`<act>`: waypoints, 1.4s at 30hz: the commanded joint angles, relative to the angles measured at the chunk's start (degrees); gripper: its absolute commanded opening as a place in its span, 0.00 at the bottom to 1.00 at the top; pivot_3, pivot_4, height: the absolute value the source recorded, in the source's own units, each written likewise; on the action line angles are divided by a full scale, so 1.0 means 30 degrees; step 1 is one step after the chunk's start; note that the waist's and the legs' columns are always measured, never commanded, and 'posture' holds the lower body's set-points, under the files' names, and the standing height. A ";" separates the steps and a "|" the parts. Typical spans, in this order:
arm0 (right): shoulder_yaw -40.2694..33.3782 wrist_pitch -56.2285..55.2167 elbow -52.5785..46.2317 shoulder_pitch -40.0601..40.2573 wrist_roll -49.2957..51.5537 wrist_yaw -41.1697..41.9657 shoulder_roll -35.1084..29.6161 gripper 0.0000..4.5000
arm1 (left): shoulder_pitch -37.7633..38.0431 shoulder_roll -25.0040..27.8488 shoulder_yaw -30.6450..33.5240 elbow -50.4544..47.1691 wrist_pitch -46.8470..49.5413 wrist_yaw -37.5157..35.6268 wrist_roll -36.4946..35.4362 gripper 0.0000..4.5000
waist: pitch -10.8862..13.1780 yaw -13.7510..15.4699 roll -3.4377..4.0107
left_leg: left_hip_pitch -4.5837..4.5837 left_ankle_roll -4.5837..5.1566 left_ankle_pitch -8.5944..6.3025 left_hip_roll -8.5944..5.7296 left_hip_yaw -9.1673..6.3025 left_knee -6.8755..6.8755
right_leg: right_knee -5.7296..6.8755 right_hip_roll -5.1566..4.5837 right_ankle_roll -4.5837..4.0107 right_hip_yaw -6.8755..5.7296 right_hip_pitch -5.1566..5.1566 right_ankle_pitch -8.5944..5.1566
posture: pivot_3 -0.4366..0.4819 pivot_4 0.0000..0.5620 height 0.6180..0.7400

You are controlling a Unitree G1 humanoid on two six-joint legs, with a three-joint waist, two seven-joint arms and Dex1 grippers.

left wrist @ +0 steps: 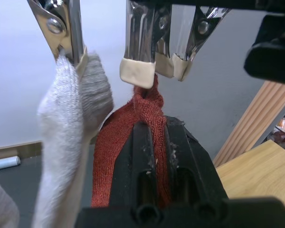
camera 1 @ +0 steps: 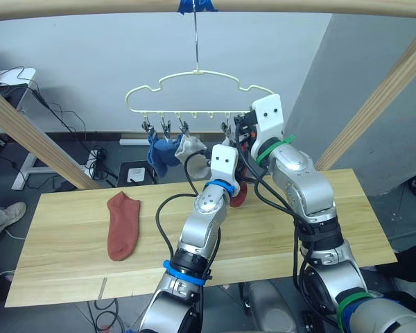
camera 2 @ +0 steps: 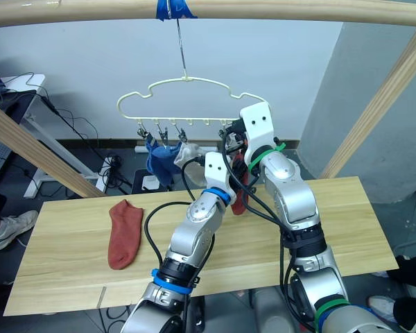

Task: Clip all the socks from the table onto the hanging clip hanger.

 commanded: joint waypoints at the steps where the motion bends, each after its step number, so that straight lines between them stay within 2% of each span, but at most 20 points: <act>1: -0.0103 -0.0068 -0.0924 -0.0008 0.0229 0.0039 0.0089 0.00 | -0.0570 -0.0694 -0.0258 -0.0616 -0.0667 -0.0142 -0.0130 0.00 | 0.0000 -0.0001 0.0000 | 0.0000 0.0000 0.0000 0.0000 0.0000 0.0000 | 0.0000 0.0000 0.0000 0.0000 0.0000 0.0000 | 0.20 0.44 1.00; 21: -0.0101 0.0214 -0.1005 0.0228 0.0166 0.0028 0.0151 0.00 | -0.1115 -0.0892 -0.0250 -0.0774 -0.1520 -0.0677 -0.0354 0.00 | 0.0000 -0.0002 0.0000 | -0.0001 0.0000 0.0000 0.0000 -0.0001 0.0000 | -0.0002 0.0000 0.0004 -0.0001 0.0000 -0.0003 | 0.20 0.43 1.00; 24: -0.0257 0.0278 -0.1121 0.0258 0.0306 0.0017 0.0256 0.20 | -0.1107 -0.0877 -0.0261 -0.0761 -0.1543 -0.0714 -0.0329 0.00 | 0.0000 -0.0003 0.0000 | -0.0001 0.0000 0.0000 0.0000 0.0000 -0.0001 | -0.0002 0.0001 0.0004 0.0000 0.0000 -0.0002 | 0.20 0.42 1.00; 29: -0.0641 0.0901 -0.1660 0.0213 0.0739 -0.0025 0.0476 0.61 | -0.1113 -0.0820 -0.0239 -0.0599 -0.1625 -0.0707 -0.0275 0.00 | 0.0000 -0.0002 -0.0001 | -0.0001 0.0000 0.0000 0.0000 -0.0001 0.0001 | -0.0001 0.0000 0.0004 -0.0001 0.0001 -0.0002 | 0.20 0.42 1.00; 33: -0.1158 0.1829 -0.2665 0.0345 0.1511 0.0072 0.0458 0.61 | -0.1187 -0.0728 -0.0177 -0.0379 -0.1624 -0.0667 -0.0204 0.00 | 0.0000 0.0004 0.0000 | -0.0005 0.0000 0.0000 0.0000 -0.0003 0.0000 | -0.0004 0.0000 0.0005 -0.0002 0.0000 -0.0003 | 0.20 0.42 1.00; 42: -0.1426 0.3434 -0.4414 0.1040 0.2728 0.0676 -0.0178 0.61 | -0.0209 0.0664 -0.0593 -0.1696 -0.0164 -0.2643 -0.0331 0.61 | 0.0000 -0.0053 0.0000 | -0.0004 0.0000 0.0000 0.0001 -0.0006 -0.0001 | -0.0002 0.0003 0.0005 -0.0005 -0.0002 -0.0003 | 0.20 0.43 1.00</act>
